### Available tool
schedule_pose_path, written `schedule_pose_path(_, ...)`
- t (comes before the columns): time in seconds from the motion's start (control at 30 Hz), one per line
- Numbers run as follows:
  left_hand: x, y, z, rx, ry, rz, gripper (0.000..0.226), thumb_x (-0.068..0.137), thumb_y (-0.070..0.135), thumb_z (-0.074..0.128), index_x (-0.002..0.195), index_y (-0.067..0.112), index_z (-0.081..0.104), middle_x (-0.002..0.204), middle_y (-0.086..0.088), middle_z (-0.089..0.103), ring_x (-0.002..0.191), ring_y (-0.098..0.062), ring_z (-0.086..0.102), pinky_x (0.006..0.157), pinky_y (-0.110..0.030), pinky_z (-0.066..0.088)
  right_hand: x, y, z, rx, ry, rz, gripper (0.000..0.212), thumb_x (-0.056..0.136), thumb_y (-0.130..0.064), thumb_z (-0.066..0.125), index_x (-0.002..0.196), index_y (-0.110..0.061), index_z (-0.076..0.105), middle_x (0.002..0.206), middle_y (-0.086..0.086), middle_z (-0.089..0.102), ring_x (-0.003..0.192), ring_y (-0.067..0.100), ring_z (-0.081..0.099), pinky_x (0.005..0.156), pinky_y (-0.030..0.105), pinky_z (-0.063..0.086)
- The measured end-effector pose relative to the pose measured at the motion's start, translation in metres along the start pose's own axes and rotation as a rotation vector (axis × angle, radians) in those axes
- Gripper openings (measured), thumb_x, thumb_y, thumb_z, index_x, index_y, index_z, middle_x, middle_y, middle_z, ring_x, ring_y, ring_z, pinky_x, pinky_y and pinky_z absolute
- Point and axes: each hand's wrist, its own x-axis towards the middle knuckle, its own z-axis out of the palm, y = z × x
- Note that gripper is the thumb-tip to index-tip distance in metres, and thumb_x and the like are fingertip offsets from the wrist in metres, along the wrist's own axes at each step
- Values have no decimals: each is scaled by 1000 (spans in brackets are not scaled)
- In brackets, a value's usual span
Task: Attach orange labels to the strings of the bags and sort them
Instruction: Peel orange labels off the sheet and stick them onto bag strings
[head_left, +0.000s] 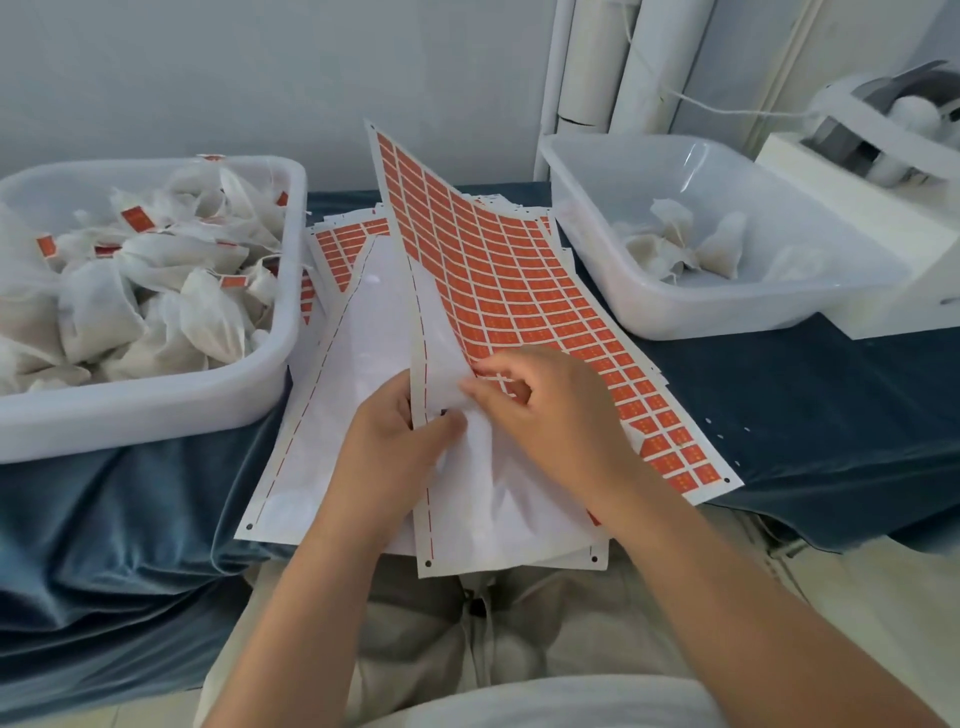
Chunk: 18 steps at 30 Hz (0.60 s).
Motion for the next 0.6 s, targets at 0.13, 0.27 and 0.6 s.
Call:
schedule_pose_path(0.13,-1,2,0,26,1,10,34,96,13,65,110,43,74,106,19,79,95,-5,76,83,-38,61,1,5,-3,-55,-17,-64,26,104,-40,62,88,-23,73,75,-14,63,64,4,56,62,16,40)
schedule_pose_path(0.27,-2,2,3,-14,-6,23,16,99,31,72,105,44,78,104,15,80,94,-8,78,84,-39,62,1,5,-5,64,-54,-75,28,102,-41,62,81,-25,72,66,-17,57,63,6,55,58,27,44)
schedule_pose_path(0.6,2,-3,1,-5,-4,1,18,101,26,68,117,34,72,111,11,79,103,-15,76,94,-51,61,-2,9,3,39,-47,-120,29,100,-25,67,71,-21,64,59,-10,51,55,12,47,54,31,38)
